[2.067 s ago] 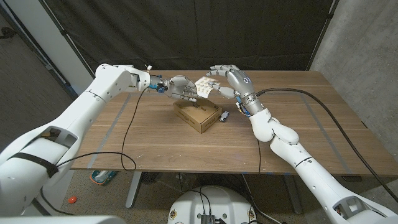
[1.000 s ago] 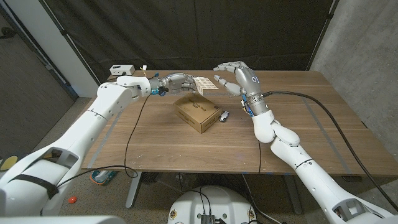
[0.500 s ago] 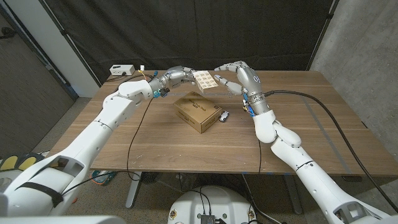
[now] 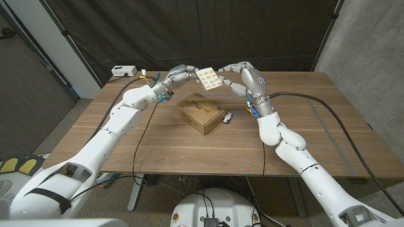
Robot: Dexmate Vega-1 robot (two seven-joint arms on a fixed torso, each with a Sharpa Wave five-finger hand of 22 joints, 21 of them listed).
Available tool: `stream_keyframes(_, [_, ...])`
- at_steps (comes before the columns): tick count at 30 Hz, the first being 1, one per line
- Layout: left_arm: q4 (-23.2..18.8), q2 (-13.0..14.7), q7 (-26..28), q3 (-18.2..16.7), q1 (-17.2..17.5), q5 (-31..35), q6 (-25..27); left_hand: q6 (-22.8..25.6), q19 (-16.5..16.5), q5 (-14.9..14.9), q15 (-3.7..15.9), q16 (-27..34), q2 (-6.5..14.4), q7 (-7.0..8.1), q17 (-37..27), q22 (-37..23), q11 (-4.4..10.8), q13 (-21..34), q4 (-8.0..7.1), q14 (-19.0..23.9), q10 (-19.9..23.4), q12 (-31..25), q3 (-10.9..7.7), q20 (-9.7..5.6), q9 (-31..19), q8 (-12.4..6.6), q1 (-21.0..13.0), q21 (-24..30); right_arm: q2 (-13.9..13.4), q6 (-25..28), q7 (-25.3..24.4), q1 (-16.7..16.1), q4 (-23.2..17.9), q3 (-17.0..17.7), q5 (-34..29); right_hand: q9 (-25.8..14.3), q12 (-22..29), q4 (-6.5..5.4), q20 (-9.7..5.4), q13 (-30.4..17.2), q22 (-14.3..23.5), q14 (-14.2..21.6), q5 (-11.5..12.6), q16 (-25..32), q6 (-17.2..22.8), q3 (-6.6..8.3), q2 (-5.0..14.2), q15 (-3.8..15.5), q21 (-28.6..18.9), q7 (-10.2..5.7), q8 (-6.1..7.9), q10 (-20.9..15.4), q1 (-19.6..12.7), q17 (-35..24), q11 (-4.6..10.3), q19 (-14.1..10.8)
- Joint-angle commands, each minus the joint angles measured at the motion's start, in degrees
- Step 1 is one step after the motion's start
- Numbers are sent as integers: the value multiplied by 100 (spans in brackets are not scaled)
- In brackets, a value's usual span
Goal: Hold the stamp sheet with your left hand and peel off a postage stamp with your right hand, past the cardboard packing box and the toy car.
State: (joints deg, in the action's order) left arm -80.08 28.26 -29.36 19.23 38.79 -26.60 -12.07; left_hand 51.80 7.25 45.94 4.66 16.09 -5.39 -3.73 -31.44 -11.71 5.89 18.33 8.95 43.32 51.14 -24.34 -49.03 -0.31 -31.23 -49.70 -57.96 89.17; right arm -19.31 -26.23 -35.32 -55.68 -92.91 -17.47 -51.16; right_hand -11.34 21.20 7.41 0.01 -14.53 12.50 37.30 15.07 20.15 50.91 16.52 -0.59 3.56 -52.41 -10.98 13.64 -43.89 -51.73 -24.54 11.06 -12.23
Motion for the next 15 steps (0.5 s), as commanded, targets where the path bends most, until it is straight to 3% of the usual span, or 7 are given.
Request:
stream_keyframes(1, [345, -328, -56, -75, 57, -274, -441, 743, -91, -61, 673, -9, 17, -822, -64, -6, 325, -19, -10, -44, -151, 52, 51, -11, 10, -33, -58, -8, 10, -97, -137, -156, -75, 79, 19, -10, -22, -2, 0, -65, 12, -7, 59, 35, 139, -24, -11, 931, -30, -79, 82, 105, -56, -66, -19, 90])
stream_keyframes(6, [378, -440, 25, -100, 91, -327, -493, 555, -149, -122, 687, -29, 61, -810, -139, -8, 353, 12, -56, -69, -159, 69, 113, 4, -52, -24, -31, -2, 16, -140, -177, -196, -68, 89, 5, -12, 12, -22, 32, -116, 14, -13, 87, 74, 241, -66, -23, 924, -42, -25, 117, 9, -20, -128, -11, 175])
stream_keyframes(15, [335, -476, 126, -53, 93, -282, -367, 479, -155, -177, 701, -63, 90, -804, -199, -5, 351, 32, -66, -72, -146, 83, 164, 4, -53, -26, -19, 4, 47, -246, -296, -166, 41, 63, -19, -32, 89, 54, -9, -224, 19, 104, 170, 299, 329, -158, -88, 951, -114, -7, 148, -198, -157, -337, 19, 197])
